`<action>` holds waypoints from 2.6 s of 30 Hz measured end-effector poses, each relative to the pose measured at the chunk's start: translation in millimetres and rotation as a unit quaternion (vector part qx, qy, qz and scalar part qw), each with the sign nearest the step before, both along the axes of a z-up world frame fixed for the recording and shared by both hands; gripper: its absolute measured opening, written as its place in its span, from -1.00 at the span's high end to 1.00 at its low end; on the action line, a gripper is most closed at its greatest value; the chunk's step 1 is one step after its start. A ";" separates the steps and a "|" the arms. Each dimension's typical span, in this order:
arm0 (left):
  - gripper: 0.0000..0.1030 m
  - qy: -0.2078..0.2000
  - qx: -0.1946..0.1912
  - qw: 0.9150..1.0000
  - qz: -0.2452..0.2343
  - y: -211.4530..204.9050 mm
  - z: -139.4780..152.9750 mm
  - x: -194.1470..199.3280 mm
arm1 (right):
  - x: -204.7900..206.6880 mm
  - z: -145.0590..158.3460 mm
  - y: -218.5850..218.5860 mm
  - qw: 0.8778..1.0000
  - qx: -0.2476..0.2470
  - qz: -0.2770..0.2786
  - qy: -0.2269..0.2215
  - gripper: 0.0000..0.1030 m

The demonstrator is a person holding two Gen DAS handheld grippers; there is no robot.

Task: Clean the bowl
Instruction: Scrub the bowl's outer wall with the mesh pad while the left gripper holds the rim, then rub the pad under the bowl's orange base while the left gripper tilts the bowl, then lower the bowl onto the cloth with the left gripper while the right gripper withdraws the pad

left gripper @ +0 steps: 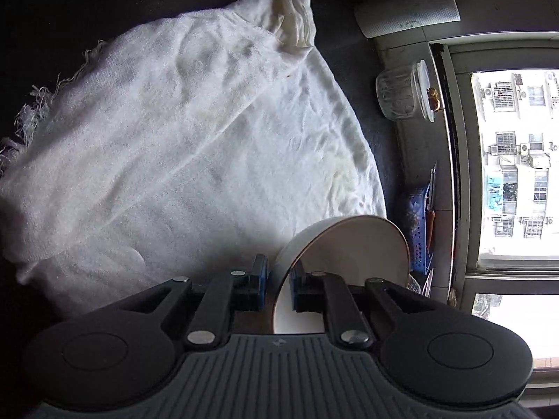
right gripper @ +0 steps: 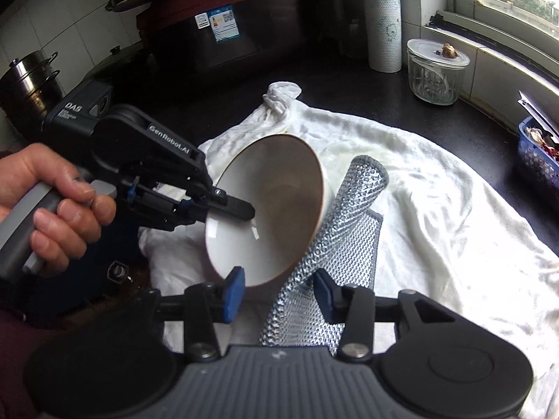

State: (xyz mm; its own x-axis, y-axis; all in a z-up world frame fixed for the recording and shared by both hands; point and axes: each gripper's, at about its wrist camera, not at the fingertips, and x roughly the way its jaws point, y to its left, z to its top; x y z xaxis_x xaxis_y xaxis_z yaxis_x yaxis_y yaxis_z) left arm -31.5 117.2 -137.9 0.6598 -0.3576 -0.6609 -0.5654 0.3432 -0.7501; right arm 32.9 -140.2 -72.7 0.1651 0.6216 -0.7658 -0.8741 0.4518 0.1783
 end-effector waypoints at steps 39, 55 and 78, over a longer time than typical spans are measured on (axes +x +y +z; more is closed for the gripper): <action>0.79 -0.083 -0.140 0.987 -0.006 -10.7 -30.5 6.6 | 66.6 -31.6 -14.1 0.993 0.055 -0.077 0.076 0.93; 0.79 -0.071 -0.149 0.984 -0.069 -14.6 -21.6 17.4 | 38.8 -22.6 -16.7 0.996 0.016 0.015 -0.087 0.93; 0.78 -0.018 -0.012 0.999 -0.041 3.5 2.5 8.1 | 37.5 18.9 -74.3 0.990 0.112 -0.082 0.029 0.93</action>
